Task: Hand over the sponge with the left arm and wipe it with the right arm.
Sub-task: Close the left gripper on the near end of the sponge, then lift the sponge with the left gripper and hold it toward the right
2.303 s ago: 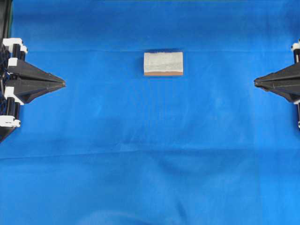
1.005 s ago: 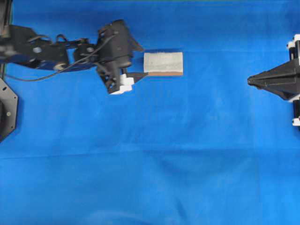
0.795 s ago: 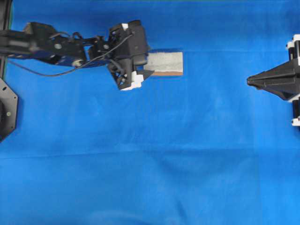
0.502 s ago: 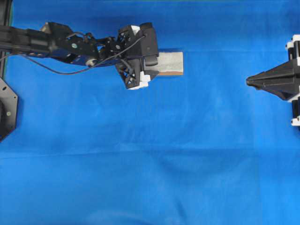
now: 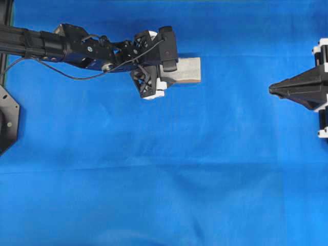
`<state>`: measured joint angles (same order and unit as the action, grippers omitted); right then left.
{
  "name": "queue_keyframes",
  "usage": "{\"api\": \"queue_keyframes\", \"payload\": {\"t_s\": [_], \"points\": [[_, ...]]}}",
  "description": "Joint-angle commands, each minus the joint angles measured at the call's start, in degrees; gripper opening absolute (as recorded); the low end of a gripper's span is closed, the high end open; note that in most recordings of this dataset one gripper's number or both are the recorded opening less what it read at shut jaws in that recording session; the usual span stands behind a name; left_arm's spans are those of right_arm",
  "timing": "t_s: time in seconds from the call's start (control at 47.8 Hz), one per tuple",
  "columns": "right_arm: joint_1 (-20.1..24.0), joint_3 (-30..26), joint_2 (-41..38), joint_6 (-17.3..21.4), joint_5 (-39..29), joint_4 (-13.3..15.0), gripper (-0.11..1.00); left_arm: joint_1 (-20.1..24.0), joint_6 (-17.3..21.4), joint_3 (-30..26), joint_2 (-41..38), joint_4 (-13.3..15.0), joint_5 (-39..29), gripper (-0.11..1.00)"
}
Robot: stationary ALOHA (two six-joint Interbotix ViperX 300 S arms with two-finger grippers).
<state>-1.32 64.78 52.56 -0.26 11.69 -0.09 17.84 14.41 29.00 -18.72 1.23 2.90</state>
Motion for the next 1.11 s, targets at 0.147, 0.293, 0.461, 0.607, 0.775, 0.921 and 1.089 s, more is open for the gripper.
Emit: {"api": "queue_keyframes", "payload": {"t_s": [0.147,0.293,0.461,0.607,0.775,0.921,1.089], "points": [[-0.1,-1.1,-0.6,-0.1,0.3,0.1,0.00,-0.2,-0.4,-0.9,2.2,0.1,-1.9,0.39],[-0.1,-1.1,-0.6,0.0,0.2,0.1,0.00,-1.1,-3.4,-0.8,6.0,0.0,-3.9,0.37],[-0.1,-1.1,-0.7,0.0,-0.4,0.1,0.00,-4.0,-5.8,-0.6,12.2,0.1,-8.3,0.32],[-0.1,-1.2,-1.0,0.0,-0.6,0.1,0.00,-7.6,-7.0,-0.7,17.1,0.4,-11.0,0.32],[-0.1,-1.6,-1.7,0.4,-0.6,0.0,0.00,-11.3,-11.1,-0.6,20.4,0.4,-11.8,0.32],[-0.1,-2.2,-3.3,0.6,-0.5,0.0,0.00,-13.5,-16.4,-0.4,21.0,0.4,-11.9,0.32],[-0.1,-4.2,-7.0,0.7,-0.6,0.0,0.00,-14.9,-18.9,-0.3,21.0,0.4,-11.9,0.32]]}}
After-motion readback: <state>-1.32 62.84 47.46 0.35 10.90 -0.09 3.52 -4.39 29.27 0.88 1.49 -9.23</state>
